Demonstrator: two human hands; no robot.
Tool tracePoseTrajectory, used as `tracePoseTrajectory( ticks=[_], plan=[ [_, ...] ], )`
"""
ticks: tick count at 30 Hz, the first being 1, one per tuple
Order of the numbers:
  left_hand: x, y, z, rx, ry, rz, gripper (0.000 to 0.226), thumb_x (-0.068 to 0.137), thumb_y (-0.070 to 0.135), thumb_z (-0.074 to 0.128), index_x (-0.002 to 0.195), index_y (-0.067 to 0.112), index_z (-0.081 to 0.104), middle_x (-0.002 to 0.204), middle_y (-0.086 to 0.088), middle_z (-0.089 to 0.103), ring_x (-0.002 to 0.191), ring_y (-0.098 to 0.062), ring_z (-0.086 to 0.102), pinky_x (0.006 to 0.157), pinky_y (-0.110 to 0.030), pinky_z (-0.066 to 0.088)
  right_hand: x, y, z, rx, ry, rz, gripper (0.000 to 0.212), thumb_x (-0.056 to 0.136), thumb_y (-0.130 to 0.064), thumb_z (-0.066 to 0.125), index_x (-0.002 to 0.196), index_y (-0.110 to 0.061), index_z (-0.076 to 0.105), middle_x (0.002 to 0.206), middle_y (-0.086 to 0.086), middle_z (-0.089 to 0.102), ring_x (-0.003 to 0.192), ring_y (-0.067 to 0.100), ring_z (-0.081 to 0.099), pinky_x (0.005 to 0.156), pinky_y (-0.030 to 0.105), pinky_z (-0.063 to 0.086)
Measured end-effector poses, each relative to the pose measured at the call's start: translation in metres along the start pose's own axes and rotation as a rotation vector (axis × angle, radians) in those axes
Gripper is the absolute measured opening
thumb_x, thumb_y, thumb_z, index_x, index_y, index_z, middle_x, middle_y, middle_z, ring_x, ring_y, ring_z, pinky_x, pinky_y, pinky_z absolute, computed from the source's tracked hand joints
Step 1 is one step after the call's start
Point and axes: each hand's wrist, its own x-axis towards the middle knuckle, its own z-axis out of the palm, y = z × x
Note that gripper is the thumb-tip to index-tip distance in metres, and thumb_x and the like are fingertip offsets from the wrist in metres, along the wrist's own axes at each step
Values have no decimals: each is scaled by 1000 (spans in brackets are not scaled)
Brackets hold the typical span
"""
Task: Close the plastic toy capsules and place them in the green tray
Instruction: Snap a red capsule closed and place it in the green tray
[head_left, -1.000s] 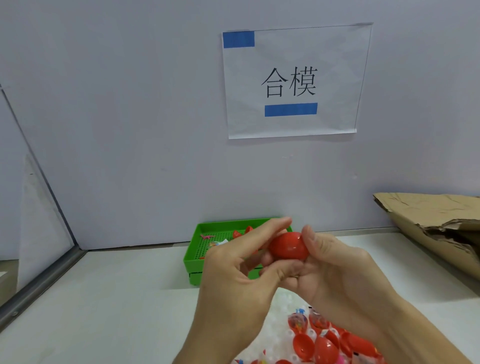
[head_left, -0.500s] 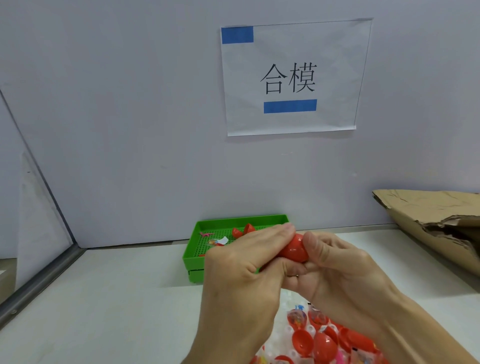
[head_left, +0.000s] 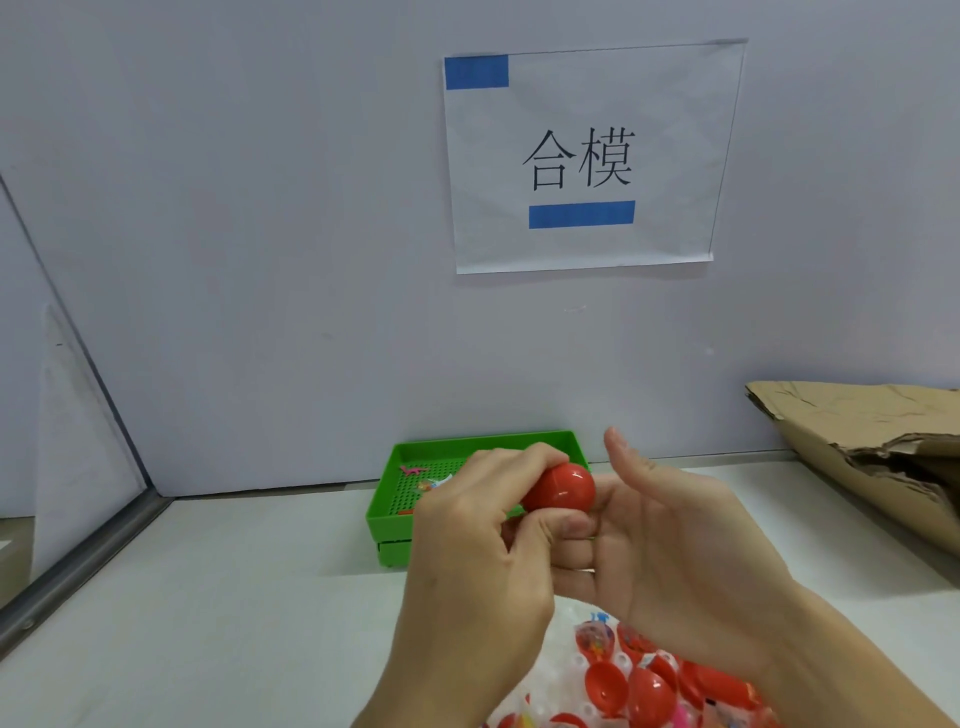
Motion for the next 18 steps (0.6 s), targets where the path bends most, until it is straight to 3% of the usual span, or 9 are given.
tracePoseTrajectory(
  ticks=[4, 7, 10, 13, 16, 18],
  plan=[
    [0, -10, -5, 205, -73, 43, 19, 78, 8, 67, 93, 17, 70, 87, 11, 66, 83, -9, 61, 74, -25, 48, 1, -5, -3, -441, 274, -155, 45, 66, -50, 78, 92, -14, 78, 91, 18, 75, 83, 27, 75, 68, 28, 59],
    [-1, -13, -6, 282, -153, 28, 21, 80, 4, 74, 99, 14, 71, 91, 8, 66, 87, -10, 59, 78, -24, 47, -1, -4, -2, -747, 322, -280, 30, 72, -44, 81, 96, -26, 76, 91, 4, 78, 87, 17, 75, 71, 23, 58],
    [-2, -14, -5, 252, -137, 27, 29, 75, 3, 79, 102, 15, 74, 93, 9, 67, 86, -3, 57, 81, -17, 47, 2, 3, 2, -937, 422, -365, 17, 79, -24, 82, 94, -23, 75, 88, -5, 78, 83, 11, 75, 78, 26, 59],
    [-1, -15, -6, 68, -73, -71, 38, 74, 7, 84, 105, 26, 75, 95, 17, 68, 91, -3, 65, 81, -19, 52, 5, 6, 1, -842, 455, -384, 18, 79, -15, 81, 95, -19, 75, 88, -2, 79, 83, 14, 76, 79, 26, 60],
    [0, -13, -4, -239, -41, -220, 48, 72, 16, 84, 115, 31, 71, 99, 14, 71, 95, -8, 69, 83, -22, 55, 4, 3, -2, -517, 392, -342, 24, 69, -24, 78, 90, -11, 78, 91, 11, 78, 82, 21, 76, 72, 23, 58],
    [1, -10, -2, -395, -36, -270, 46, 69, 23, 80, 113, 32, 71, 100, 10, 73, 95, -10, 71, 82, -18, 55, 3, -1, -2, -274, 295, -276, 20, 74, -17, 77, 88, -3, 78, 93, 18, 76, 80, 23, 75, 72, 24, 58]
  ],
)
